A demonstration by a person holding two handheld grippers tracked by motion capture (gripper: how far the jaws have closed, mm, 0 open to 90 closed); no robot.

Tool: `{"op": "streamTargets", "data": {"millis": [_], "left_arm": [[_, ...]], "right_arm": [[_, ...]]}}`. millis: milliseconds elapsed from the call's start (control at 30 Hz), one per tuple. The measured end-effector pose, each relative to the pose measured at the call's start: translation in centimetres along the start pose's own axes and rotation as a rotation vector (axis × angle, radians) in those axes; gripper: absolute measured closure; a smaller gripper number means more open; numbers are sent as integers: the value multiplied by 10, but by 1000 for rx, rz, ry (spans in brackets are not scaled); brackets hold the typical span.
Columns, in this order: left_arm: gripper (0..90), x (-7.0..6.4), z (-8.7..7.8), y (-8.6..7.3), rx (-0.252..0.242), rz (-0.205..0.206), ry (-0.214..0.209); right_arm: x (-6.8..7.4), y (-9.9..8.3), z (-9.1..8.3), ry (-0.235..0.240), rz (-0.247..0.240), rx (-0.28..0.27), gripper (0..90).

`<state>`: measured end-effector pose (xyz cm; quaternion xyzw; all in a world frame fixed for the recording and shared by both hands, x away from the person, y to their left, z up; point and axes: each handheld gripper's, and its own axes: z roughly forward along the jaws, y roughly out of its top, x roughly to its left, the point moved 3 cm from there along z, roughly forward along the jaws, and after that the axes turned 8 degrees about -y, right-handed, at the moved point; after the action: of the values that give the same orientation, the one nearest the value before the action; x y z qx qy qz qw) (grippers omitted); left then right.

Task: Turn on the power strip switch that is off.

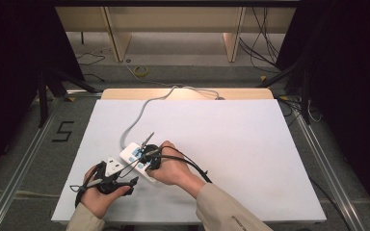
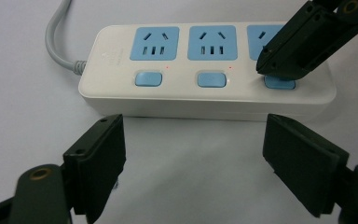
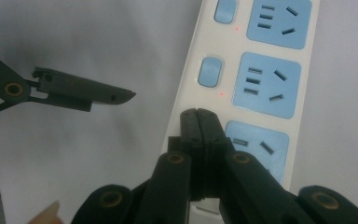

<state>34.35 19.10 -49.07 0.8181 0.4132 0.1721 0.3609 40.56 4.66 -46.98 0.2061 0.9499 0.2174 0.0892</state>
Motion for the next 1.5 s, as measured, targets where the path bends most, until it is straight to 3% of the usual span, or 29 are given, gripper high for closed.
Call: {"op": "streamTargets", "data": {"millis": [267, 333, 367, 400, 433, 467, 567, 733, 967, 1233, 1500], "left_arm": [[207, 0, 0, 0, 4, 2, -1], [207, 0, 0, 0, 1, 1, -1], [207, 0, 0, 0, 0, 1, -1], [207, 0, -1, 0, 4, 4, -1], [207, 0, -1, 0, 0, 1, 0], [207, 0, -1, 0, 0, 1, 0], [206, 1, 0, 0, 1, -1, -1], [206, 0, 0, 0, 2, 1, -1], [206, 1, 0, 0, 2, 0, -1], [206, 1, 0, 0, 2, 0, 0], [206, 1, -1, 0, 2, 1, 0]], "right_arm": [[1, 1, 0, -7, -7, 7, 900], [3, 1, 0, 29, -5, 11, 900], [6, 2, 0, -15, -9, 14, 900], [6, 2, 0, -15, -9, 14, 900], [5, 3, 0, -112, -59, 16, 900], [4, 3, 0, -131, -71, 13, 900], [0, 2, 0, -68, -30, 9, 900], [2, 2, 0, -85, -58, 10, 900], [-1, 2, -1, -54, -35, -13, 900], [1, 2, -3, -24, -25, 1, 900], [2, 3, -2, -29, -34, 3, 900]]}}
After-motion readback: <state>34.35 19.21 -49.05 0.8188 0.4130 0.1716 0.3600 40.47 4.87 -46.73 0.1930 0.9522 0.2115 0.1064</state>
